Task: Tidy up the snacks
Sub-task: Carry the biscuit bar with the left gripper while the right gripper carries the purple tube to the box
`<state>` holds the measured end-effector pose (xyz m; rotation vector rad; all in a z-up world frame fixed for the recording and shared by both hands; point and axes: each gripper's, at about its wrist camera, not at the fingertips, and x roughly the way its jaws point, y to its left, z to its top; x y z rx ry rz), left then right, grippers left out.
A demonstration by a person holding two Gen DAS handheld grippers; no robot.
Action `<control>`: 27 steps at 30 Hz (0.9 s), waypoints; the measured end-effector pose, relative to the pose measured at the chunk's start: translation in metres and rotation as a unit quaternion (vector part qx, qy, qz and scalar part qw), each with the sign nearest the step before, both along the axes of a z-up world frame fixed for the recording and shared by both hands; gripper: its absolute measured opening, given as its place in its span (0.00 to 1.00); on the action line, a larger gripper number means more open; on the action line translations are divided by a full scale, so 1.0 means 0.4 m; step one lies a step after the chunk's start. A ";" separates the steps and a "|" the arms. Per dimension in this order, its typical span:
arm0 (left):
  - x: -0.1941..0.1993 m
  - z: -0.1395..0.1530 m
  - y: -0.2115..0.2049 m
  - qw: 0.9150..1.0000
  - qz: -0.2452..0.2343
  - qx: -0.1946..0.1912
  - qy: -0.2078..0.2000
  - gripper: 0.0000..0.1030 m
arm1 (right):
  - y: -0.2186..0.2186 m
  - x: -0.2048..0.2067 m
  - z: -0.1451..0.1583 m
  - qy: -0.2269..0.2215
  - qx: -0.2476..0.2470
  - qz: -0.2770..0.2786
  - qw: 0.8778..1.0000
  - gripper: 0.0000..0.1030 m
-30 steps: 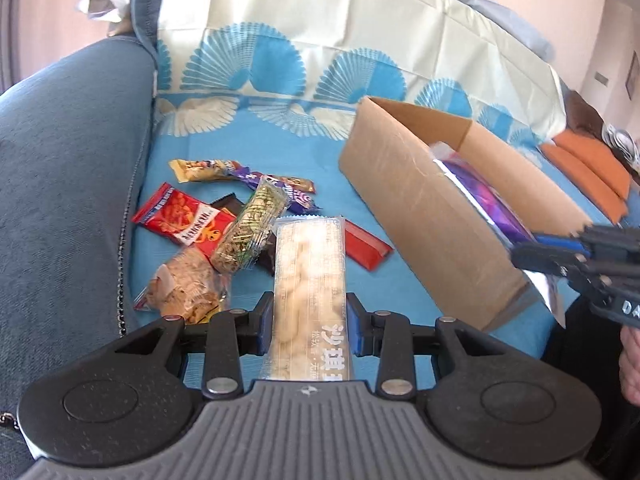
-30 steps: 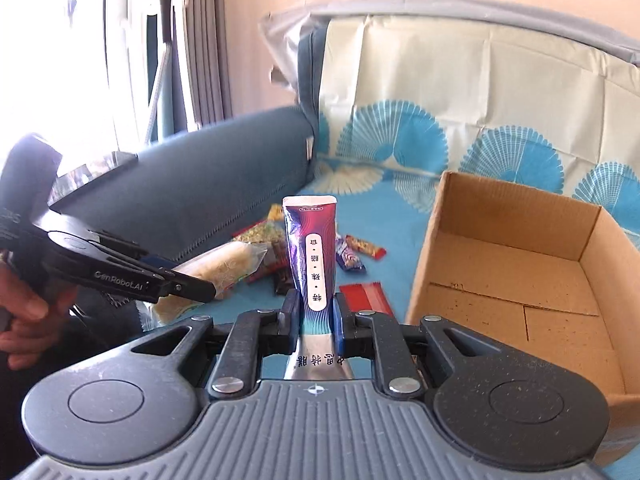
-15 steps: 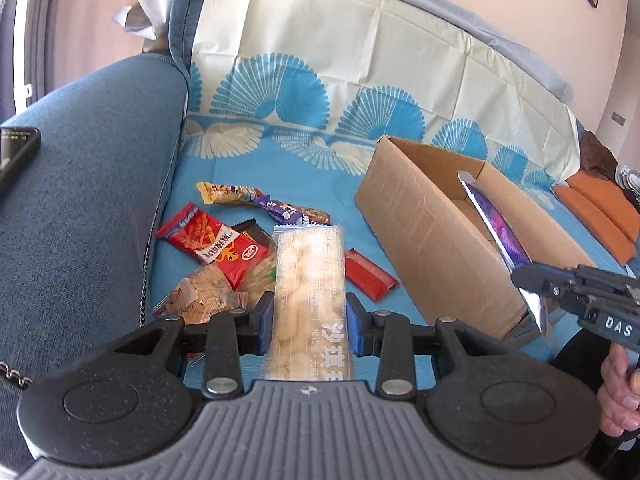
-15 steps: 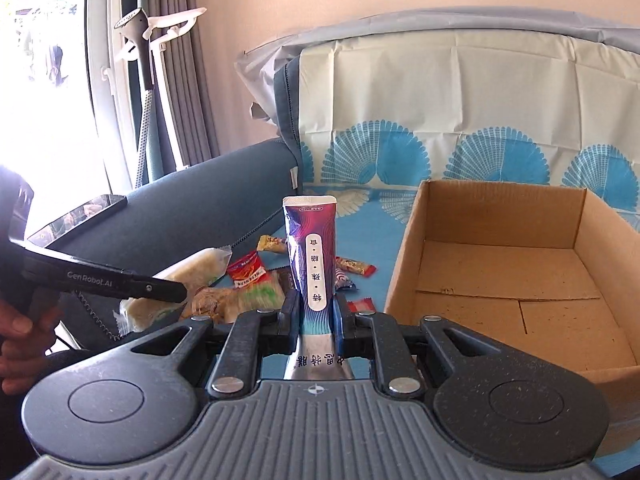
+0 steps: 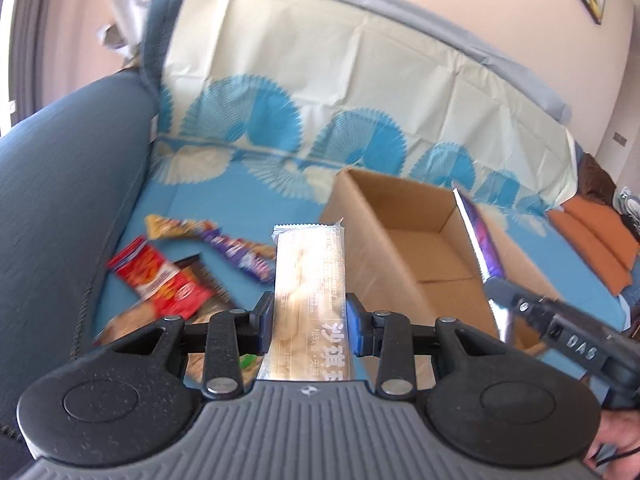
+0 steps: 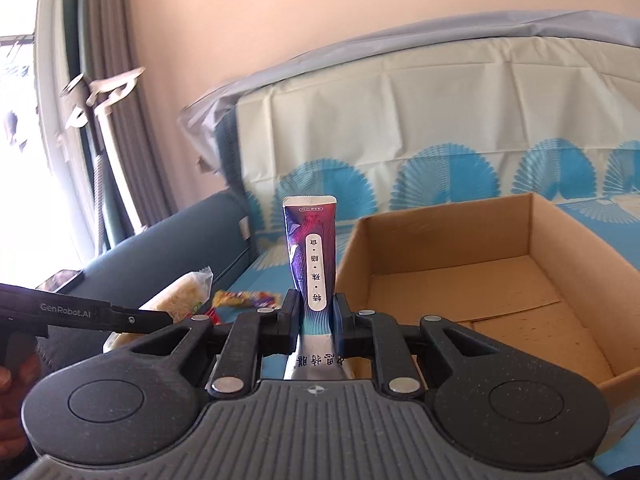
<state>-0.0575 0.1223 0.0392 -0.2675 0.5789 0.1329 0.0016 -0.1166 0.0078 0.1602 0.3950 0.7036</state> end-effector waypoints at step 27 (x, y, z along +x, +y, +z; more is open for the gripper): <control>0.405 0.117 -0.356 0.996 -0.086 -0.018 -0.028 0.38 | -0.215 0.141 -0.033 0.012 0.067 -0.234 0.970 0.17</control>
